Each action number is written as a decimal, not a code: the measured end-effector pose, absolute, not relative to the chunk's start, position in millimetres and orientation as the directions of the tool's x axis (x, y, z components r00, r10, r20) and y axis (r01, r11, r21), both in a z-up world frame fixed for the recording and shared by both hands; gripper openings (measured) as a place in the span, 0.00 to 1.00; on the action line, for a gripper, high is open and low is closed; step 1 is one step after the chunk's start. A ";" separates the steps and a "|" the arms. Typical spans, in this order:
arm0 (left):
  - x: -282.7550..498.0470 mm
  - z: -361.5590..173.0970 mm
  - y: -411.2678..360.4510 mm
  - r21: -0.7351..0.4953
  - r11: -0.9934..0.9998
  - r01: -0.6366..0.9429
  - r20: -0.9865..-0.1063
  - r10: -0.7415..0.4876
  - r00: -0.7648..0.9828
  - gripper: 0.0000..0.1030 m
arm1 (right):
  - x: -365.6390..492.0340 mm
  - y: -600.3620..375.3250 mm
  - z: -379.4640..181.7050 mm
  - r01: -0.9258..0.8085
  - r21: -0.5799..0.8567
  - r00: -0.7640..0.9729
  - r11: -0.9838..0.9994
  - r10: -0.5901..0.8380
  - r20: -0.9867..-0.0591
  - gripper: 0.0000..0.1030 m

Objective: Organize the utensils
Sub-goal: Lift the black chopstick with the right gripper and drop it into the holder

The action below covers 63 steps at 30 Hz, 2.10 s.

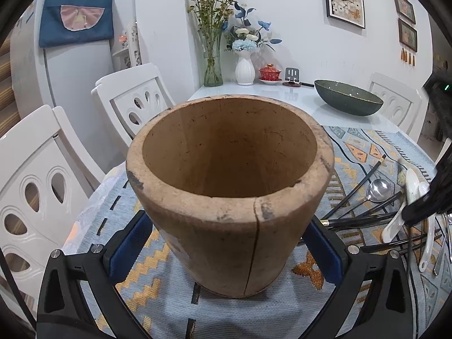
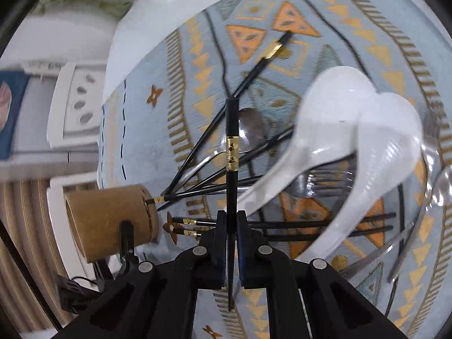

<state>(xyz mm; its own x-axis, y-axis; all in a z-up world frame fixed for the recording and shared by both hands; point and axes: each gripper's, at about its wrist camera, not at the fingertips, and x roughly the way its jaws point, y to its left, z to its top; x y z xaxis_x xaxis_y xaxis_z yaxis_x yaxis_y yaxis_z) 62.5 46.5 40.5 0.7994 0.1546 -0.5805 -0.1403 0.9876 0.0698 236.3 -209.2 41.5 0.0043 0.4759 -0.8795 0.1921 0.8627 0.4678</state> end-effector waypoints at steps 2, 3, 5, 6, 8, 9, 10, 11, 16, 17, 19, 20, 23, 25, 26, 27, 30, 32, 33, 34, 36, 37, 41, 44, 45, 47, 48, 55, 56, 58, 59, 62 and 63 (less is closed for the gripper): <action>60.7 41.8 47.0 0.066 0.988 -0.142 -0.572 0.154 0.806 1.00 | 240.8 -199.5 25.9 0.183 0.448 -0.027 0.875 0.460 -0.887 0.06; 60.0 42.3 47.7 0.063 0.988 -0.143 -0.569 0.153 0.808 1.00 | 240.3 -199.0 19.1 0.188 0.465 -0.028 0.865 0.478 -0.878 0.06; 59.9 42.3 49.3 0.056 0.988 -0.142 -0.572 0.148 0.807 1.00 | 244.9 -190.5 12.7 0.195 0.494 -0.014 0.847 0.506 -0.862 0.03; 59.5 41.9 49.1 0.057 0.988 -0.142 -0.573 0.149 0.806 1.00 | 245.0 -189.3 13.4 0.188 0.488 -0.012 0.852 0.499 -0.866 0.03; 60.5 41.6 48.9 0.063 0.988 -0.142 -0.578 0.152 0.802 1.00 | 245.1 -188.5 15.2 0.157 0.468 -0.021 0.870 0.476 -0.879 0.03; 61.2 41.7 48.7 0.064 0.988 -0.141 -0.581 0.152 0.799 1.00 | 246.7 -186.1 14.8 0.148 0.461 -0.028 0.875 0.470 -0.882 0.03; 61.5 42.4 48.5 0.062 0.989 -0.134 -0.580 0.145 0.801 1.00 | 249.0 -182.9 14.5 0.148 0.458 -0.034 0.876 0.468 -0.883 0.03; 62.6 43.9 48.2 0.059 0.990 -0.125 -0.576 0.136 0.806 1.00 | 251.0 -180.6 14.0 0.148 0.453 -0.041 0.879 0.463 -0.885 0.03; 66.9 44.4 49.3 0.053 0.992 -0.115 -0.576 0.125 0.808 0.95 | 261.1 -160.0 14.4 0.093 0.407 -0.072 0.909 0.414 -0.908 0.03; 67.4 43.6 50.5 0.046 0.992 -0.118 -0.580 0.123 0.805 0.95 | 261.6 -158.4 14.8 0.087 0.397 -0.074 0.914 0.403 -0.912 0.03; 67.4 42.8 52.3 0.032 0.993 -0.112 -0.583 0.110 0.805 0.94 | 259.9 -155.7 16.2 0.072 0.380 -0.069 0.922 0.385 -0.920 0.03; 67.0 42.7 52.1 0.030 0.994 -0.108 -0.582 0.105 0.806 0.93 | 259.4 -154.1 17.3 0.062 0.373 -0.067 0.926 0.377 -0.924 0.03; 66.7 42.4 48.9 0.048 0.993 -0.108 -0.579 0.115 0.807 0.91 | 257.4 -151.4 24.1 0.032 0.402 -0.045 0.915 0.403 -0.914 0.05; 66.1 42.5 48.4 0.049 0.993 -0.109 -0.577 0.117 0.808 0.91 | 255.2 -145.0 31.4 0.005 0.438 -0.018 0.899 0.438 -0.899 0.05; 66.1 42.7 48.9 0.046 0.993 -0.109 -0.577 0.115 0.808 0.91 | 254.1 -140.5 37.8 -0.020 0.454 0.001 0.891 0.454 -0.891 0.05; 66.0 42.7 49.0 0.045 0.993 -0.109 -0.577 0.115 0.809 0.91 | 253.0 -136.4 44.1 -0.046 0.466 0.014 0.883 0.467 -0.884 0.05; 65.8 42.7 49.3 0.048 0.993 -0.109 -0.577 0.117 0.808 0.91 | 247.7 -125.6 60.8 -0.112 0.474 0.061 0.873 0.482 -0.874 0.05; 65.8 42.7 49.6 0.047 0.993 -0.109 -0.577 0.116 0.808 0.91 | 243.9 -115.8 73.1 -0.168 0.464 0.094 0.870 0.483 -0.871 0.05; 65.8 42.6 49.2 0.046 0.993 -0.109 -0.577 0.115 0.808 0.91 | 241.6 -110.0 81.8 -0.207 0.445 0.118 0.871 0.474 -0.872 0.05; 65.8 42.6 49.0 0.047 0.993 -0.109 -0.577 0.116 0.809 0.91 | 240.6 -106.7 86.4 -0.225 0.433 0.131 0.873 0.468 -0.874 0.05; 66.0 42.5 49.0 0.048 0.993 -0.109 -0.577 0.116 0.808 0.91 | 237.7 -99.6 98.5 -0.275 0.411 0.155 0.869 0.462 -0.873 0.05; 66.0 42.5 49.1 0.048 0.993 -0.109 -0.577 0.117 0.808 0.91 | 236.3 -96.3 103.4 -0.295 0.399 0.167 0.868 0.458 -0.873 0.05; 65.5 42.5 48.9 0.049 0.993 -0.109 -0.577 0.117 0.808 0.91 | 229.1 -91.0 122.7 -0.346 0.360 0.225 0.866 0.449 -0.865 0.05; 66.1 42.3 48.8 0.050 0.993 -0.109 -0.581 0.118 0.805 0.91 | 226.0 -92.7 139.0 -0.359 0.345 0.279 0.867 0.452 -0.847 0.05; 66.2 42.2 48.6 0.052 0.993 -0.110 -0.582 0.120 0.804 0.92 | 225.5 -93.8 144.3 -0.361 0.342 0.296 0.868 0.454 -0.840 0.05; 66.5 42.3 48.2 0.057 0.992 -0.111 -0.582 0.123 0.803 0.92 | 225.6 -96.3 158.9 -0.363 0.352 0.339 0.863 0.474 -0.813 0.05; 66.5 42.3 48.1 0.058 0.992 -0.112 -0.583 0.125 0.803 0.92 | 227.4 -99.9 171.0 -0.362 0.372 0.375 0.855 0.499 -0.781 0.05; 67.1 42.4 48.2 0.056 0.992 -0.111 -0.583 0.123 0.803 0.92 | 238.9 -88.4 244.2 -0.431 0.428 0.509 0.794 0.606 -0.611 0.05; 67.8 42.4 49.0 0.053 0.993 -0.110 -0.585 0.120 0.802 0.92 | 238.8 -82.4 255.2 -0.458 0.427 0.531 0.780 0.625 -0.572 0.05; 68.4 42.2 50.1 0.046 0.993 -0.108 -0.586 0.114 0.802 0.92 | 235.8 -69.4 268.7 -0.511 0.410 0.558 0.756 0.654 -0.511 0.05; 68.6 42.0 50.8 0.042 0.993 -0.107 -0.587 0.111 0.802 0.92 | 233.8 -61.4 273.9 -0.535 0.390 0.572 0.749 0.661 -0.485 0.05; 68.7 41.7 53.0 0.033 0.994 -0.104 -0.589 0.104 0.801 0.92 | 227.9 -41.2 277.0 -0.590 0.339 0.594 0.733 0.678 -0.434 0.05; 68.7 41.7 53.6 0.031 0.994 -0.104 -0.589 0.102 0.801 0.92 | 226.7 -31.9 273.4 -0.611 0.317 0.590 0.725 0.684 -0.429 0.05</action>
<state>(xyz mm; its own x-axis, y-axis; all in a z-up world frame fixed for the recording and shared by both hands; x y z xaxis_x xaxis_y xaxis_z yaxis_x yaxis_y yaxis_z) 68.7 53.6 41.7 0.8014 0.1022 -0.5893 -0.1038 0.9941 0.0312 226.7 -31.9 273.4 0.5896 0.6841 -0.4293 -0.6109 0.7255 0.3171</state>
